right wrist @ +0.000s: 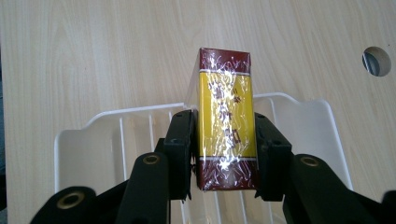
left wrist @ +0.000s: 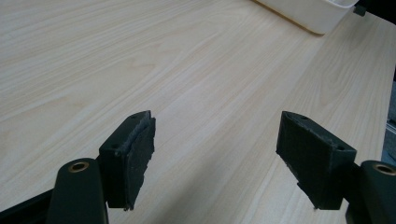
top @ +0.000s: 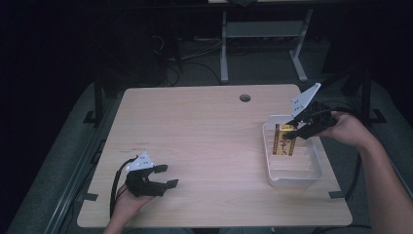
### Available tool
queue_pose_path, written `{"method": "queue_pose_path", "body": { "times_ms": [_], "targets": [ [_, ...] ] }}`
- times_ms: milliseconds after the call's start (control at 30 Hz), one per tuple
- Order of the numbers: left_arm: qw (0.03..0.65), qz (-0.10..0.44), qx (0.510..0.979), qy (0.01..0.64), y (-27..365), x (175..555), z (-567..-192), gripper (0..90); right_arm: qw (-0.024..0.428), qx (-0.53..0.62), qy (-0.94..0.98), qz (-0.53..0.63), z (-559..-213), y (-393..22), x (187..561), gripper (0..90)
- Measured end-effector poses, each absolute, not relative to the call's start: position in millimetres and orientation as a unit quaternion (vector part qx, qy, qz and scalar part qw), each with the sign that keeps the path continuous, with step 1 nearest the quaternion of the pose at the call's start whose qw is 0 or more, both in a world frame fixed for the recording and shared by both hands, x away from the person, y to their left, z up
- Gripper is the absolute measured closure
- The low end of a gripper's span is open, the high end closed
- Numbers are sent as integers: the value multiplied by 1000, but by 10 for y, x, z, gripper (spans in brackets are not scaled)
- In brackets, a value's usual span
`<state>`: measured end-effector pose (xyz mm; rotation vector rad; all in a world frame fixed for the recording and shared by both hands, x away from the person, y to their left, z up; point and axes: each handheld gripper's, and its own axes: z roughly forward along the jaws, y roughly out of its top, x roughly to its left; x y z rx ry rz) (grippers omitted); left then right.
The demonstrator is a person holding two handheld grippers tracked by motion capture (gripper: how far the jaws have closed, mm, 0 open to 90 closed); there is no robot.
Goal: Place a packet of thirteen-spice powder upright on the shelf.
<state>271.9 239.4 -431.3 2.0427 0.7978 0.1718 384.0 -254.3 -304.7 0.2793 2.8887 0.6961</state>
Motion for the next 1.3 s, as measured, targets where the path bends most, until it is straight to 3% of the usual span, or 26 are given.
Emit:
{"method": "queue_pose_path", "body": {
  "times_ms": [467,867,1300],
  "targets": [
    [455,69,827,324,2384,2714,-4311,271,72,80,972,208,-3078,-2577,3828,641],
    [454,69,827,324,2378,2707,-4314,271,57,116,967,218,-3294,-2728,3835,601],
    [454,71,828,321,2376,2683,-4300,271,68,132,959,242,-3261,-2802,3754,557]
  ]
}}
